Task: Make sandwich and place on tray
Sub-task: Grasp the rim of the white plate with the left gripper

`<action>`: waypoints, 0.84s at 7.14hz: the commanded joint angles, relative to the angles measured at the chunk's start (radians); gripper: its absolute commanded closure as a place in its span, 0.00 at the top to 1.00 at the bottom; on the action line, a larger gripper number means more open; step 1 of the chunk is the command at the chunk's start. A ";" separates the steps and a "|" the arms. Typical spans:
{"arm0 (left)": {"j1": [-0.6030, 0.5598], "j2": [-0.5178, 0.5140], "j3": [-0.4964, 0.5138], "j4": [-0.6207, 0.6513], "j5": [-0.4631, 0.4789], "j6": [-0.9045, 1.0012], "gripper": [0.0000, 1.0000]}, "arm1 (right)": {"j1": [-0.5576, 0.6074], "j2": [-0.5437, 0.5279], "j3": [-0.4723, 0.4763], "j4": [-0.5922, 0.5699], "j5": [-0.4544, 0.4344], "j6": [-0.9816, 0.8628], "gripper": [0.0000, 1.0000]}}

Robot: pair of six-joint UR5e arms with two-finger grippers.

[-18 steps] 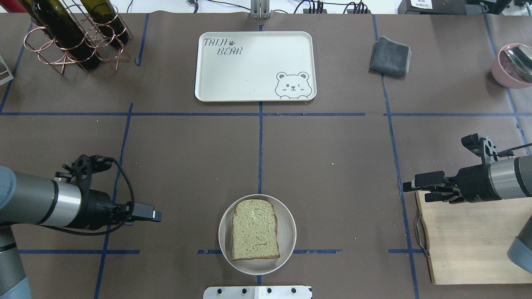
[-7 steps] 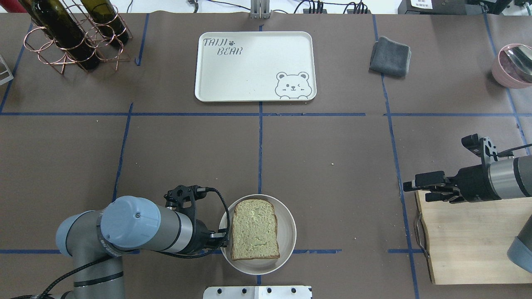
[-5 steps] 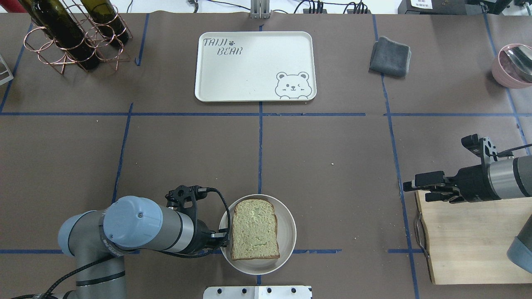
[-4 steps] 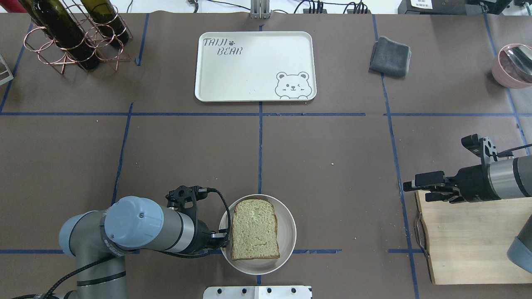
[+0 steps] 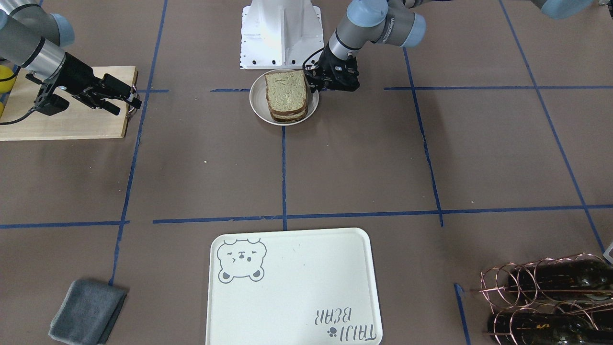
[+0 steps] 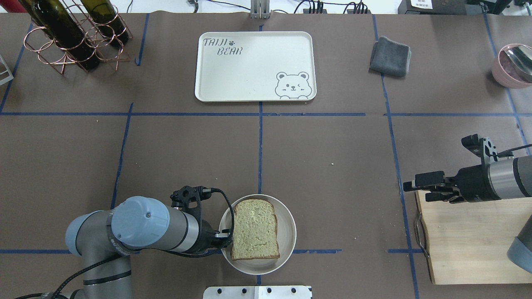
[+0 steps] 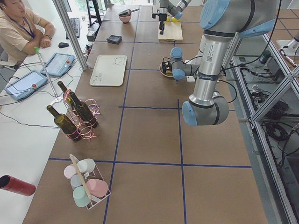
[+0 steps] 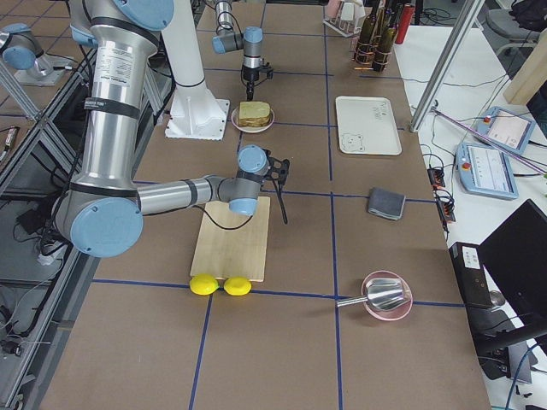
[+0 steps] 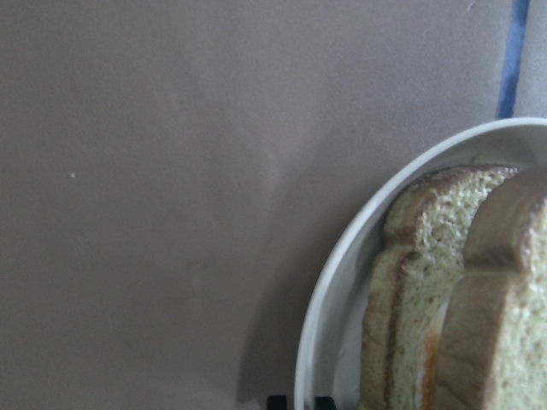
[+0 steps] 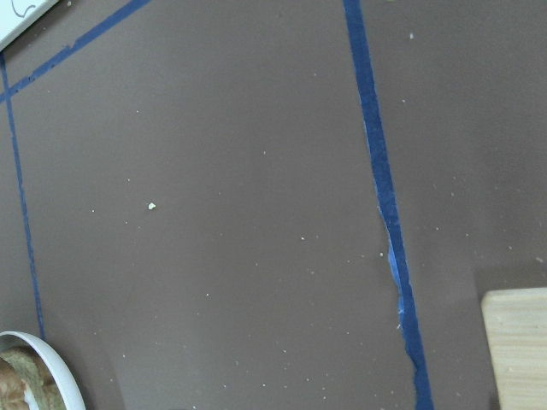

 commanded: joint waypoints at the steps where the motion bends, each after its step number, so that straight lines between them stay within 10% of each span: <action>1: 0.000 -0.003 0.007 0.000 0.000 0.002 0.23 | 0.000 -0.001 0.001 0.000 0.000 0.000 1.00; 6: 0.000 -0.012 0.027 -0.003 -0.001 0.002 0.15 | 0.000 -0.001 0.004 0.002 0.000 0.000 1.00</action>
